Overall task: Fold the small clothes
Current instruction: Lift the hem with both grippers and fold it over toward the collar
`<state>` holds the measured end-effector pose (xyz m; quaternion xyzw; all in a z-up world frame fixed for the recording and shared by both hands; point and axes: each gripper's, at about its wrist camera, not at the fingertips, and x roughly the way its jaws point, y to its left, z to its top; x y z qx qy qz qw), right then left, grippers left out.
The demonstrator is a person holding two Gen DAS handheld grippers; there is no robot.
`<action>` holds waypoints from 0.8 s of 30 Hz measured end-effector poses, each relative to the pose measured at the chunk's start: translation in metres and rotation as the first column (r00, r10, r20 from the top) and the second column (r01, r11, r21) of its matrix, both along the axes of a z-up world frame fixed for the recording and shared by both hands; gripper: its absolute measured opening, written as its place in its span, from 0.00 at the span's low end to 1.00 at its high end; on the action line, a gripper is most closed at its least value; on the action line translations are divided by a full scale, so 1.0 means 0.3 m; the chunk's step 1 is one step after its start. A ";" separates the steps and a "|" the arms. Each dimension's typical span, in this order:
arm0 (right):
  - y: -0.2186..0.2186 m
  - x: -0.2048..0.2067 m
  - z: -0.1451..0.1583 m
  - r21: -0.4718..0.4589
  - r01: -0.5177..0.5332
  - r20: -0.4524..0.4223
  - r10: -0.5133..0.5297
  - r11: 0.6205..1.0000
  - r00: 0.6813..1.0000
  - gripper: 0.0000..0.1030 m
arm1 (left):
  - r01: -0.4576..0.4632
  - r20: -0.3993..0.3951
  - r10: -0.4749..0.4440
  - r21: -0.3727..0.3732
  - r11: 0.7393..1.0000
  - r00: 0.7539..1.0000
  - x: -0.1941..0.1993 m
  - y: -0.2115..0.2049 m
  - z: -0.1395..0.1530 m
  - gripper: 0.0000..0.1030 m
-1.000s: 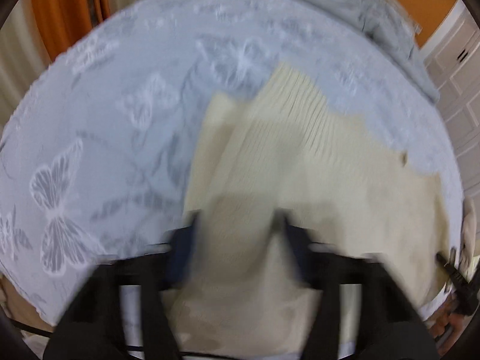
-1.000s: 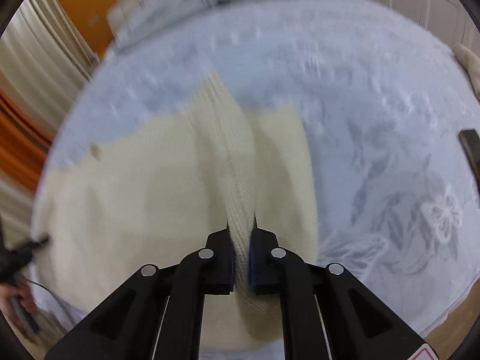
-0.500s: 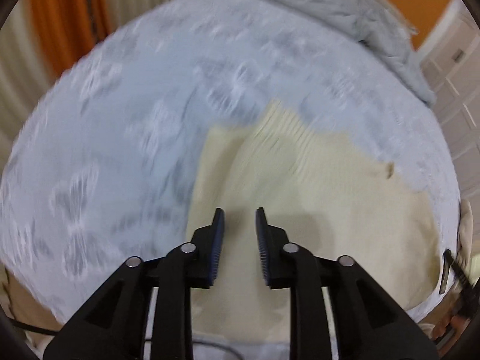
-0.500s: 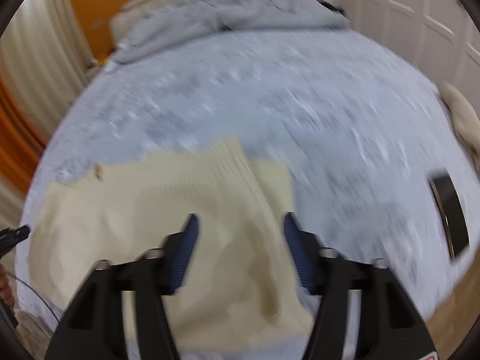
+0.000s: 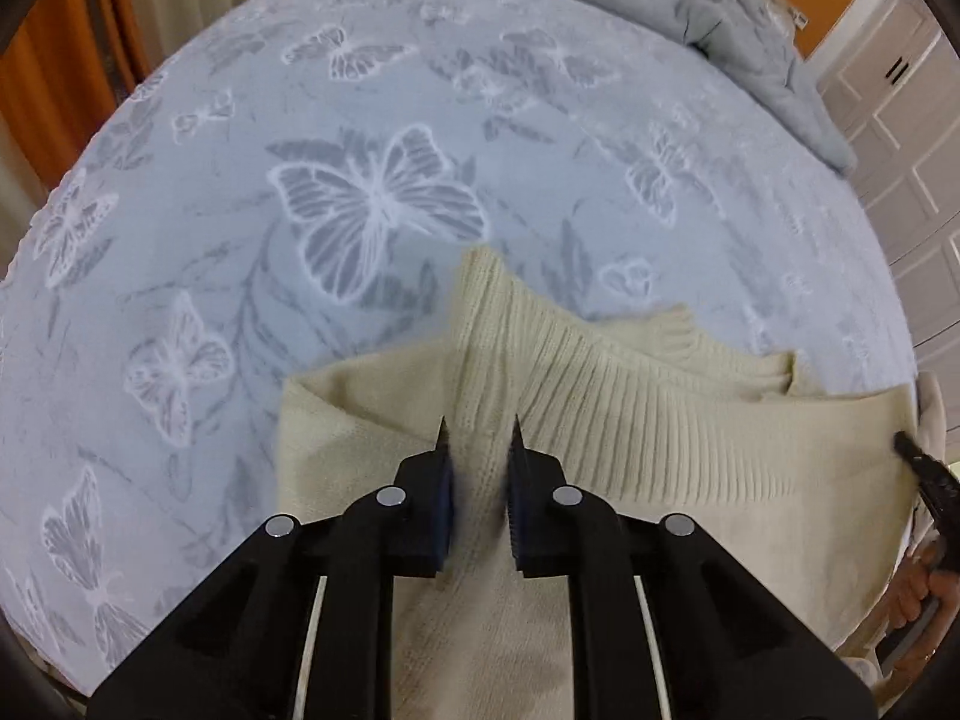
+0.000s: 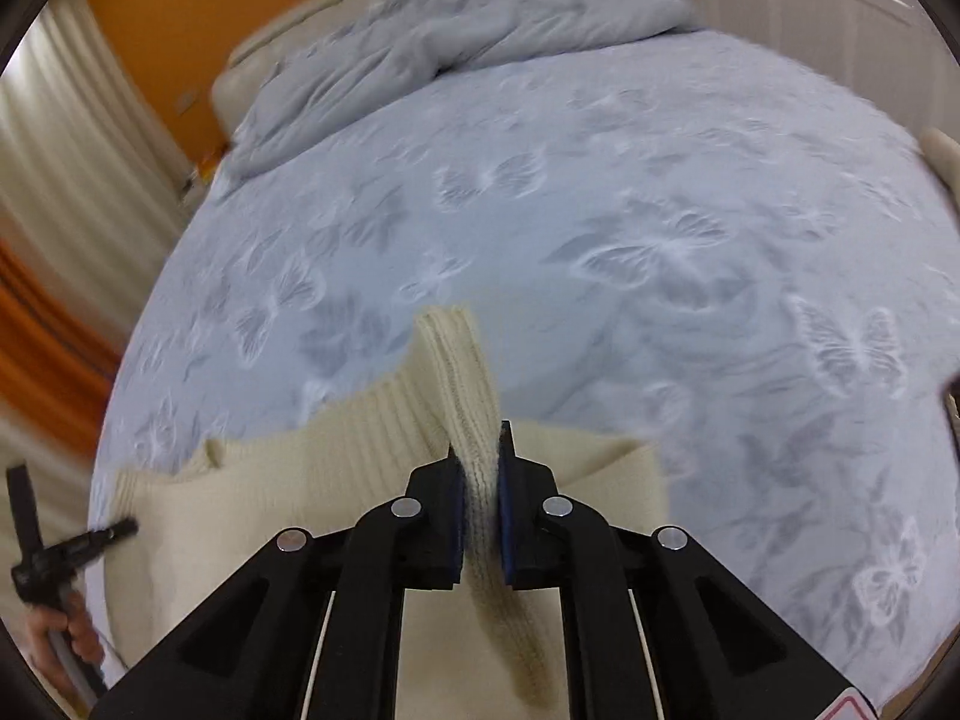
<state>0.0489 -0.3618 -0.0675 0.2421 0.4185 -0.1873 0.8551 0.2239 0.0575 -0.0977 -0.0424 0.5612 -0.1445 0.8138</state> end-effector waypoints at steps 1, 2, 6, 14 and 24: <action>-0.015 0.013 -0.054 -0.003 0.002 -0.060 -0.003 1.000 0.998 0.07 | -0.012 -0.010 0.012 0.006 1.000 1.000 0.009 0.001 -0.019 0.14; -0.025 0.039 -0.145 0.017 -0.015 -0.157 0.017 1.000 0.987 0.07 | -0.011 -0.028 0.012 0.022 1.000 1.000 0.019 -0.006 -0.047 0.14; 0.033 0.009 -0.091 -0.069 -0.004 -0.142 -0.006 0.998 0.990 0.15 | -0.015 -0.033 0.017 0.066 0.998 0.999 0.023 -0.024 -0.066 0.19; 0.435 -0.132 0.057 -0.086 -0.240 -0.015 0.239 0.967 0.971 0.14 | 0.057 0.084 -0.060 0.040 0.998 0.995 -0.242 -0.057 0.124 0.18; 0.554 -0.248 -0.041 -0.087 -0.262 -0.120 0.251 0.961 0.961 0.10 | 0.126 -0.017 -0.125 0.098 0.987 0.992 -0.453 -0.110 -0.028 0.20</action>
